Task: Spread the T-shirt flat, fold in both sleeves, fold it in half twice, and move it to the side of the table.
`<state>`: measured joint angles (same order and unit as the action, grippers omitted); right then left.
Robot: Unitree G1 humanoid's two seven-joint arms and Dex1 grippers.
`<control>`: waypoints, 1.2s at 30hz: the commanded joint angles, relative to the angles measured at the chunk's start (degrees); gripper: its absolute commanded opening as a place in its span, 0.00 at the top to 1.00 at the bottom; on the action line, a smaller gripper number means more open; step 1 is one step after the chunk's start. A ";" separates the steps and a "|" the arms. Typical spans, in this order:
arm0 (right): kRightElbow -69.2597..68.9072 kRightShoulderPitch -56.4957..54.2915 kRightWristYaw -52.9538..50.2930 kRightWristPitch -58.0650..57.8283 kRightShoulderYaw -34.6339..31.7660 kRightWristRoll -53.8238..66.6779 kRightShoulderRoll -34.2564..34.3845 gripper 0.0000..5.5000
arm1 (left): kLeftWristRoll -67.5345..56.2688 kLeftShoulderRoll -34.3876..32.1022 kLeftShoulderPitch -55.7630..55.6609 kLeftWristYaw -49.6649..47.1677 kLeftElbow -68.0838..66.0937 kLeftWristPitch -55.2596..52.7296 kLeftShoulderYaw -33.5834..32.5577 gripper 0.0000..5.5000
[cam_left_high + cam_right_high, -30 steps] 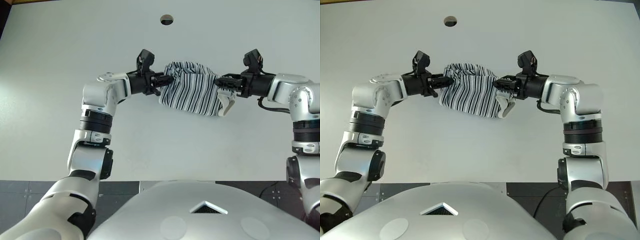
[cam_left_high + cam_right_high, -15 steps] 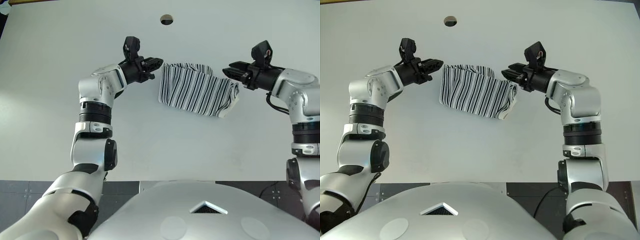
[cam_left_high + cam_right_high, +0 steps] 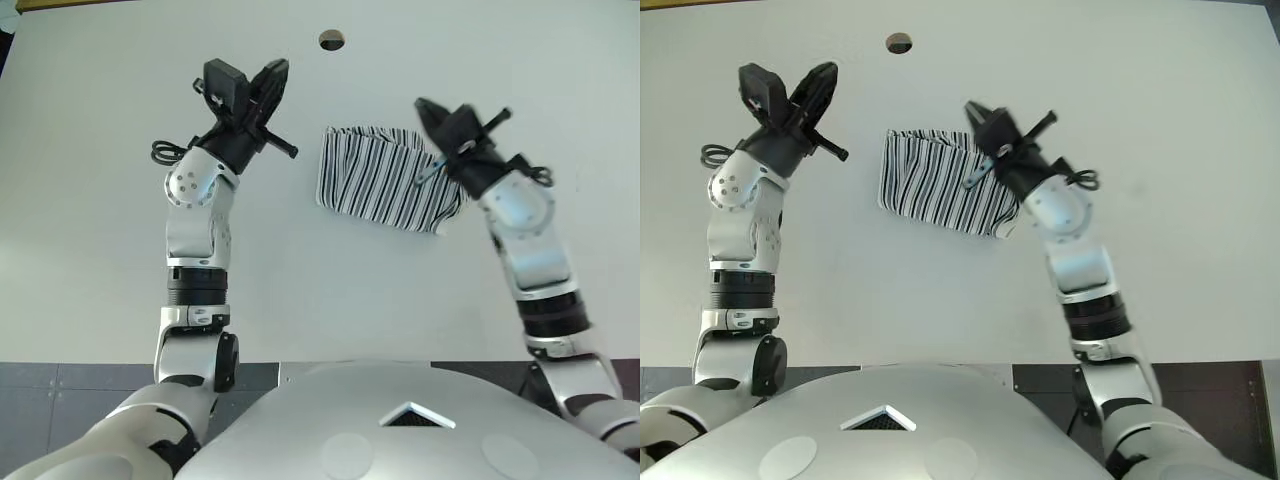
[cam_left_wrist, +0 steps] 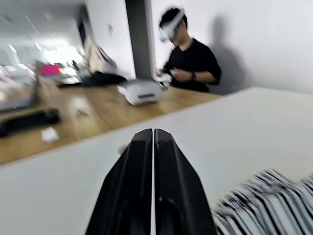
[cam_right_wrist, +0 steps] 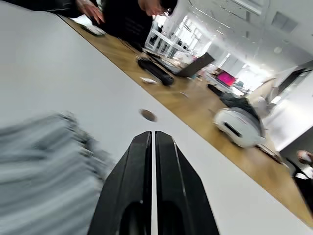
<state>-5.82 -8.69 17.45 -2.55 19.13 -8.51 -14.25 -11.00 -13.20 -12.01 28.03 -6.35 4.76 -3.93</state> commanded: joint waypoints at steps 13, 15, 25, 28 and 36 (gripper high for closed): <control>33.46 -9.88 -11.15 -3.43 11.58 -21.25 6.06 0.98 | 1.25 2.30 11.12 -6.78 3.74 11.84 -0.67 0.98; 31.25 -7.88 -7.58 -5.39 12.16 -23.81 1.02 0.98 | 0.25 2.66 11.21 -6.93 4.48 11.37 -0.88 0.98; 23.10 2.99 0.83 -8.87 -3.05 -22.73 -25.36 0.98 | -2.24 3.03 12.87 -7.63 8.69 9.19 -1.13 0.98; 26.43 3.91 -0.62 -8.27 -6.68 -21.59 -28.21 0.98 | -2.44 3.08 13.27 -7.53 9.04 8.69 -0.89 0.98; 9.82 5.09 -16.59 5.38 -18.36 -10.88 -16.96 0.98 | -1.50 1.28 15.43 -7.08 5.76 8.48 -2.33 0.98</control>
<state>11.17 -3.62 5.72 -2.57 4.62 -24.01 -35.98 -12.70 -10.76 2.43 20.91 0.07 13.91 -5.11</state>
